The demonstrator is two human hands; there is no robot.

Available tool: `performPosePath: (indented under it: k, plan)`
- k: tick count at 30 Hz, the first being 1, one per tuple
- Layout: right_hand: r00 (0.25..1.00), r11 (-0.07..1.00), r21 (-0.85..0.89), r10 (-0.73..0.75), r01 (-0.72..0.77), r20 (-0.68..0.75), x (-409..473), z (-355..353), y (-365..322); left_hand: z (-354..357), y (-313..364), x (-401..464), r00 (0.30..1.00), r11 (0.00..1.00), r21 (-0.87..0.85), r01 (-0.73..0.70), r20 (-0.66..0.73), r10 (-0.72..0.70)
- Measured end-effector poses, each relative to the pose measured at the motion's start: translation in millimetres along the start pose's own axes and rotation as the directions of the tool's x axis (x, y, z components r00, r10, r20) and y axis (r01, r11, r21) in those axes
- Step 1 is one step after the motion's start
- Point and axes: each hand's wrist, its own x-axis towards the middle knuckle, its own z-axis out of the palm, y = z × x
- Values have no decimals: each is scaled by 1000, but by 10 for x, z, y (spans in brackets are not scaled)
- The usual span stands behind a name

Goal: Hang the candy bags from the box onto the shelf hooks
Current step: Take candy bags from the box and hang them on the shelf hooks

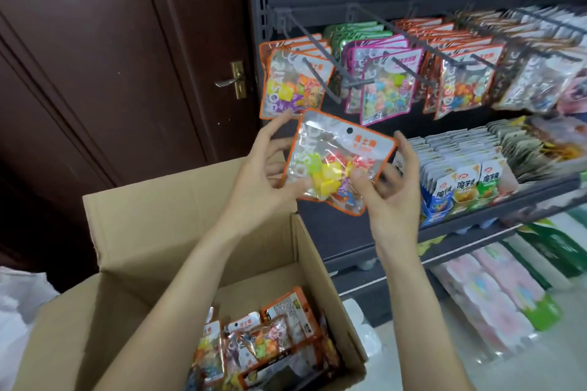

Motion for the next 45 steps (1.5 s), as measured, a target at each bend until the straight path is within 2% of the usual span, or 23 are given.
performPosePath:
  k: [3, 7, 11, 16, 21, 29, 34, 36, 40, 42, 45]
  plan:
    - [995, 994, -31, -101, 102, 25, 75, -90, -73, 49, 38, -5, 999, 1000, -16, 13, -44, -14]
    - [968, 964, -103, -241, 247, 63, 243, -110, -195, 176, 117, -14, 983, 998, -6, -59, -174, 57]
    - [942, 904, -267, -310, 334, 129, 491, -114, -218, 323, 115, 18, 980, 996, 68, -60, -185, 72]
    - [927, 848, -377, -321, 372, 193, 640, -60, -202, 332, 56, 115, 980, 992, 124, -13, -194, 37]
    - [908, 788, -452, -370, 418, 194, 719, -10, -129, 320, 32, 186, 978, 986, 166, 0, -207, 35]
    - [930, 837, -407, -336, 366, 146, 753, -15, -79, 328, -5, 265, 979, 977, 213, -24, -192, 66]
    - [921, 795, -465, -354, 389, 166, 732, 4, 8, 212, -123, 273, 972, 979, 201, -42, -218, 87]
    - [904, 703, -573, -378, 421, 199, 775, 42, 61, 160, -149, 345, 965, 972, 231, -51, -240, 108]
    - [790, 309, -800, -534, 515, 302, 969, 300, 239, 47, -272, 649, 947, 933, 358, -22, -291, 134]
    - [762, 227, -826, -561, 516, 322, 1091, 438, 363, 5, -357, 833, 936, 910, 414, -16, -314, 159]
    - [775, 167, -840, -509, 516, 374, 1261, 605, 495, -46, -454, 1063, 917, 888, 459, -19, -347, 199]
